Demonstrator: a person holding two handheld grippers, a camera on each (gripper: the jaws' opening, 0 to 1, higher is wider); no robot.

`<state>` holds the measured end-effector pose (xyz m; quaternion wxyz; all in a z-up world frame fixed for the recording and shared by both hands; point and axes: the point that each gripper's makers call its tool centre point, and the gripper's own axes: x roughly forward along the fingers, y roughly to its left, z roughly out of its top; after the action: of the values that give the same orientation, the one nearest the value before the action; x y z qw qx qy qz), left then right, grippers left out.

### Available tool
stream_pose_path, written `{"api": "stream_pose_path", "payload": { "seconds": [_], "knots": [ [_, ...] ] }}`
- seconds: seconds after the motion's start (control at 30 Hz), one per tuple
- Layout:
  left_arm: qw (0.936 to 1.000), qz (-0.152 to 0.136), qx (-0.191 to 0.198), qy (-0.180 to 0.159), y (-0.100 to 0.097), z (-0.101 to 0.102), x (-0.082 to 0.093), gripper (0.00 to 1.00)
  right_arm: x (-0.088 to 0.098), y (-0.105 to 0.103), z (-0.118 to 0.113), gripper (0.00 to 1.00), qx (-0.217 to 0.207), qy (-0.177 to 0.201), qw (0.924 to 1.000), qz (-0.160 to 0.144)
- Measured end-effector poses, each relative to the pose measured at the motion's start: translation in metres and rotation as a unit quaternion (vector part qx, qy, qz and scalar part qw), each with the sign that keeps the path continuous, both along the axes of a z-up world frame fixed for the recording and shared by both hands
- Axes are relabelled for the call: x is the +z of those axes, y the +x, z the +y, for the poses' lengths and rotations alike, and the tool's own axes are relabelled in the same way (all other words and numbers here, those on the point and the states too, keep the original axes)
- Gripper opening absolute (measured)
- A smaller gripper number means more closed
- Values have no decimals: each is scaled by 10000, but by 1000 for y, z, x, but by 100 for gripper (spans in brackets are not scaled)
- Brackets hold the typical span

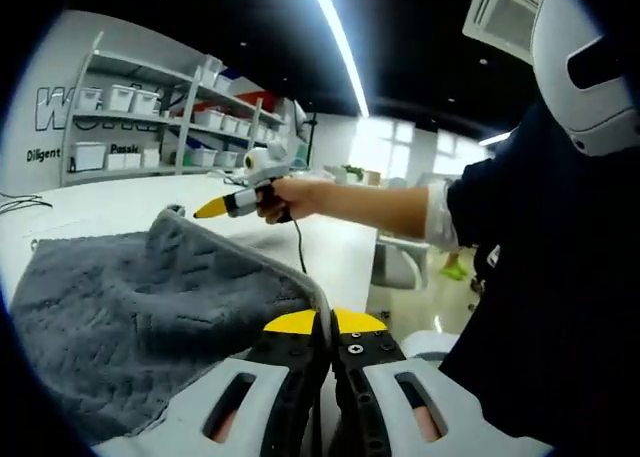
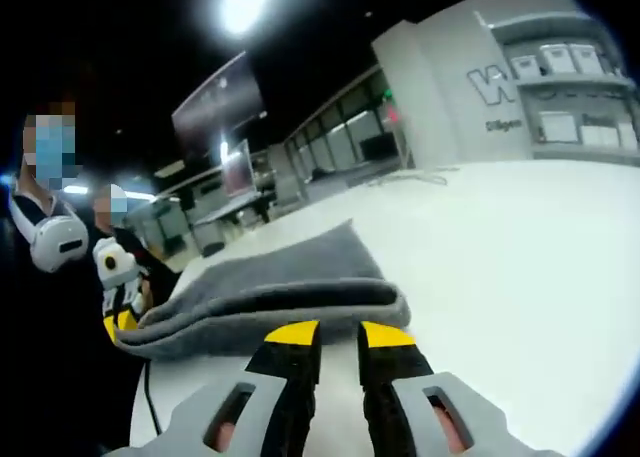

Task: Open the folded towel by lifting each exposed corner and separating the folded layers until the towel lies flat within the target outline without major curled edges

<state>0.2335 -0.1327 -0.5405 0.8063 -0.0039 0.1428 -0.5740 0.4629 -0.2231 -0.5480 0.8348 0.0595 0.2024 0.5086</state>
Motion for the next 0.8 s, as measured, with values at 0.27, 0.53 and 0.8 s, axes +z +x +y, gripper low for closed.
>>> {"api": "stream_pose_path", "payload": {
  "seconds": [0.27,0.53,0.8],
  "knots": [
    [9998,-96,-100,131,-1,-6,-11,5,-15,-12,-13,15,-71,-963,9949,-284],
    [9994,49,-347,48,-7,-9,-15,8,-11,-24,-2,17,134,-1649,9832,-772],
    [9994,49,-38,-344,4,1,1,21,-9,-15,-2,21,359,-2232,9681,-1083]
  ]
}}
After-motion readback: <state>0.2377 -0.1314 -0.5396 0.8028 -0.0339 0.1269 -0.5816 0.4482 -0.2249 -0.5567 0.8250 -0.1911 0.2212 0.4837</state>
